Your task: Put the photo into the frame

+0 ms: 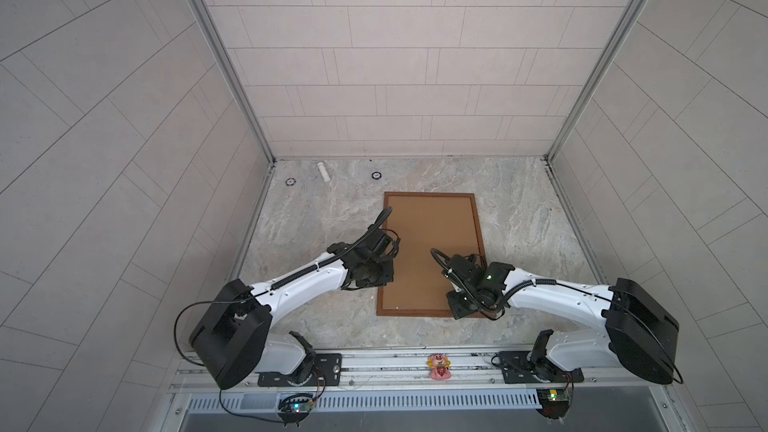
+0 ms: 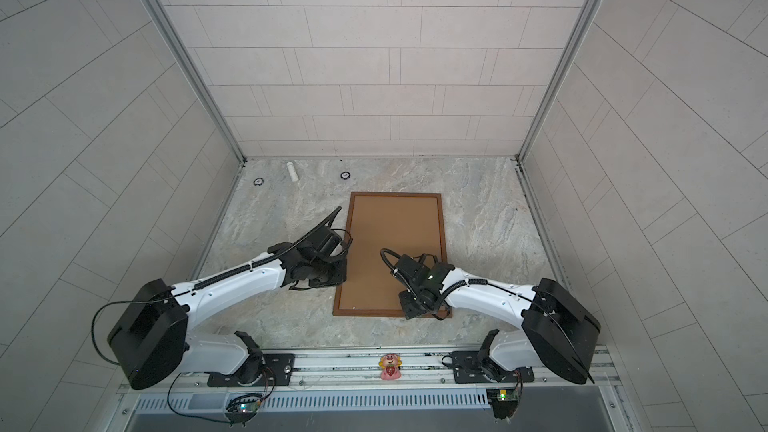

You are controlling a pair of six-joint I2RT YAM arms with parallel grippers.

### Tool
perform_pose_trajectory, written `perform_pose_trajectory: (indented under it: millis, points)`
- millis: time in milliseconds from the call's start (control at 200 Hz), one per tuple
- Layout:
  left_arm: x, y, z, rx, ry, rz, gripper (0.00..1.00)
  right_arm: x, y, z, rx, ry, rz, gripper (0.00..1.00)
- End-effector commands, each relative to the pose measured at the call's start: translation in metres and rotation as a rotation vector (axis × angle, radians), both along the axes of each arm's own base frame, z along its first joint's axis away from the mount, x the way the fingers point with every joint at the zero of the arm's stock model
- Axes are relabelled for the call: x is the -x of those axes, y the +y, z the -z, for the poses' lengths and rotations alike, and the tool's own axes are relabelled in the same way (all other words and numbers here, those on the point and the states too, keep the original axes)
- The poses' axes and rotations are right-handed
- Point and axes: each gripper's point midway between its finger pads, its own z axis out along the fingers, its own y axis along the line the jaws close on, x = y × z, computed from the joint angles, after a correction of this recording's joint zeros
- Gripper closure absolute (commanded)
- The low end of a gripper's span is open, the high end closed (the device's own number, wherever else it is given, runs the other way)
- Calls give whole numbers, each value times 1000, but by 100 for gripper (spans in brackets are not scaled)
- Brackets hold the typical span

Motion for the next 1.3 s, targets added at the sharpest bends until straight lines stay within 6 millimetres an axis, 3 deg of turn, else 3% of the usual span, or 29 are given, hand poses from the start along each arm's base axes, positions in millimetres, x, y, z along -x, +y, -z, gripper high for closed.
perform_pose_trajectory:
  millis: [0, 190, 906, 996, 1101, 1226, 1296]
  points:
    - [-3, 0, -3, -7, -1, 5, 96, 1, -15, 11, 72, -7, 6, 100]
    - [-4, -1, -4, -2, -3, 6, 96, -3, -25, 14, 137, -29, -1, 100]
    - [-3, 4, -9, -21, -6, 13, 96, 3, -30, 35, 187, 21, -16, 100]
    - [-4, 14, -15, -42, -14, 27, 96, -3, -26, 19, 159, 14, -12, 100]
    - [-17, 32, -25, -65, -37, -2, 95, -24, -20, -18, 54, -37, 35, 100]
    - [-39, 50, -31, -69, -53, -61, 89, -55, -34, -55, -20, -120, 107, 100]
    - [-52, 55, -31, -73, -56, -83, 86, -73, -49, -66, -18, -170, 158, 93]
